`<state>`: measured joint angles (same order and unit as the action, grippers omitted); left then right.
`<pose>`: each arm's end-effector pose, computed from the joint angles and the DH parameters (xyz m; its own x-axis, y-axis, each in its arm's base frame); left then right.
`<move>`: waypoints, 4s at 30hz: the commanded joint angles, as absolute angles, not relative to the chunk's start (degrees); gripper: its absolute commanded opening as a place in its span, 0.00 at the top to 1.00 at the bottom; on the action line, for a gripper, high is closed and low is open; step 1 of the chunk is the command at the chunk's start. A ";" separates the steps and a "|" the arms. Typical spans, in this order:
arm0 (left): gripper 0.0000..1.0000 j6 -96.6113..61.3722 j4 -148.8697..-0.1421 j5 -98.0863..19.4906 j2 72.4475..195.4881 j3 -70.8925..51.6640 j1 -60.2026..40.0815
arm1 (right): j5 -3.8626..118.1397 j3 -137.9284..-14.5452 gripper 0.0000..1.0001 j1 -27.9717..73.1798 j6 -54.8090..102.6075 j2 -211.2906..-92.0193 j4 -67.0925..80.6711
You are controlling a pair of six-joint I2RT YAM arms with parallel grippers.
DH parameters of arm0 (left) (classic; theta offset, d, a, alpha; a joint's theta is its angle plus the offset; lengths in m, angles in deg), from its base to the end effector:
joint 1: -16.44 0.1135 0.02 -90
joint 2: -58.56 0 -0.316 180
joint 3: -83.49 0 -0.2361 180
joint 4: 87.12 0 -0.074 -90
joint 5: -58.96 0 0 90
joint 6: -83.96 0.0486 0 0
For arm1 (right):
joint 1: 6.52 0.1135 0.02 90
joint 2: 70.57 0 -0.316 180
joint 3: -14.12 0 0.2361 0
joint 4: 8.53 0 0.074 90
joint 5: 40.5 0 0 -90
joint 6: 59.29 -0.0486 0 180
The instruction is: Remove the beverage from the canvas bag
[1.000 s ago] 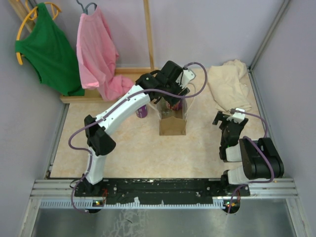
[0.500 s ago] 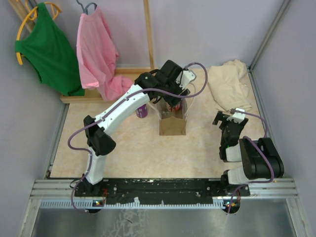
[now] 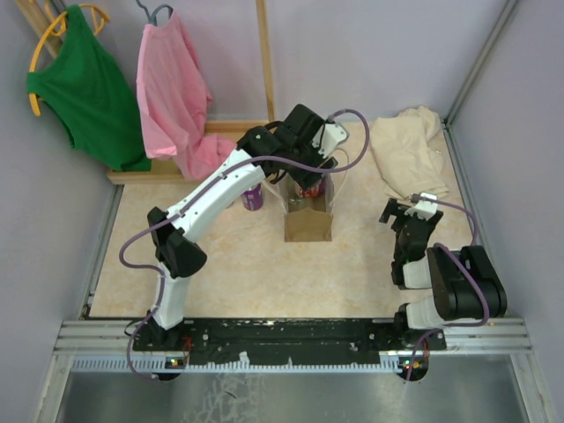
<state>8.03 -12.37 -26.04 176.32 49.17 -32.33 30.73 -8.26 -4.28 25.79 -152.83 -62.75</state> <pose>0.3061 -0.3428 0.4144 -0.2937 0.7026 -0.6482 0.8055 0.5470 0.2280 0.2158 -0.0072 0.2106 -0.0739 0.0784 -0.9942 0.2904 0.9554 0.0537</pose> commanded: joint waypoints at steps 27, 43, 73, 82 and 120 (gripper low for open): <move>1.00 6.44 -19.07 -14.12 155.18 40.02 -19.57 | 29.85 -10.01 0.01 -3.87 26.51 -153.19 -65.16; 1.00 2.35 -23.32 -19.90 146.97 23.37 -11.91 | 29.82 -9.97 0.01 -3.89 26.58 -153.19 -65.16; 1.00 -5.80 -34.17 -30.84 153.50 -1.33 -14.24 | 29.87 -9.98 0.01 -3.86 26.47 -153.19 -65.12; 1.00 -6.37 -33.60 -29.28 157.75 -0.31 -16.70 | 29.90 -9.98 0.01 -3.87 26.48 -153.19 -65.09; 0.00 -8.85 -25.31 -21.25 154.21 2.18 -20.39 | 29.83 -10.00 0.01 -3.84 26.41 -153.19 -65.17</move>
